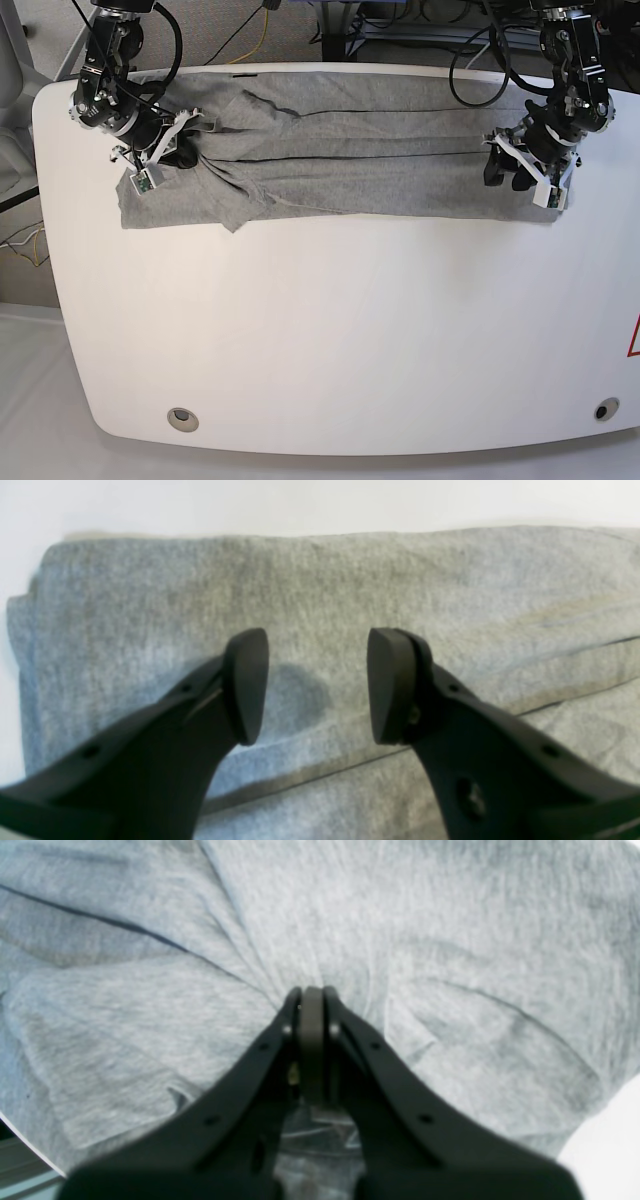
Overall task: Fold the T-shirt properly
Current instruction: 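Pull the band end with the right gripper away from the left gripper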
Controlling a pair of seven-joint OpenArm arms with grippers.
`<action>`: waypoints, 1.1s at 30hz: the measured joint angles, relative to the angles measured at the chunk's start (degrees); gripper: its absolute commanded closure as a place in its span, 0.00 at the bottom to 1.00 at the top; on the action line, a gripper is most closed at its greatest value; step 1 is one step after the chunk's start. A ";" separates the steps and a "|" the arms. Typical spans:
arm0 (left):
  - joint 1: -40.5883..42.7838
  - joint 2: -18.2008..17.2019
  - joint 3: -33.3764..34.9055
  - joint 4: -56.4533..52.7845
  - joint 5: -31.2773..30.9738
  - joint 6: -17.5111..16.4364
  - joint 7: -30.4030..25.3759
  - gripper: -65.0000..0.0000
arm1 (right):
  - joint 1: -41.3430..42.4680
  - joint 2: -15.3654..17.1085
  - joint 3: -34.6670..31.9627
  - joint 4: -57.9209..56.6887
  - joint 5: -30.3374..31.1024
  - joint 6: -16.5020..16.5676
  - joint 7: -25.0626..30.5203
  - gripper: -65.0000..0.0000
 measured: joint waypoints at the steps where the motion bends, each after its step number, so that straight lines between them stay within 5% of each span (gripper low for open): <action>1: 0.00 0.00 0.00 0.00 -0.02 0.00 0.00 0.55 | 0.31 0.02 0.00 -0.17 0.00 0.00 -0.22 1.00; 8: 0.00 -0.02 0.00 0.00 0.00 0.00 0.00 0.55 | 1.84 0.37 -0.39 -0.57 -0.63 0.11 -1.05 1.00; 24: 0.92 -0.11 0.00 0.00 0.04 0.02 0.02 0.55 | 8.22 -0.87 -0.37 -1.16 -16.17 0.42 -1.14 1.00; 33: 0.81 -0.11 0.00 0.00 0.02 0.02 0.00 0.55 | 10.71 -0.37 1.11 -5.66 -15.65 0.46 0.44 1.00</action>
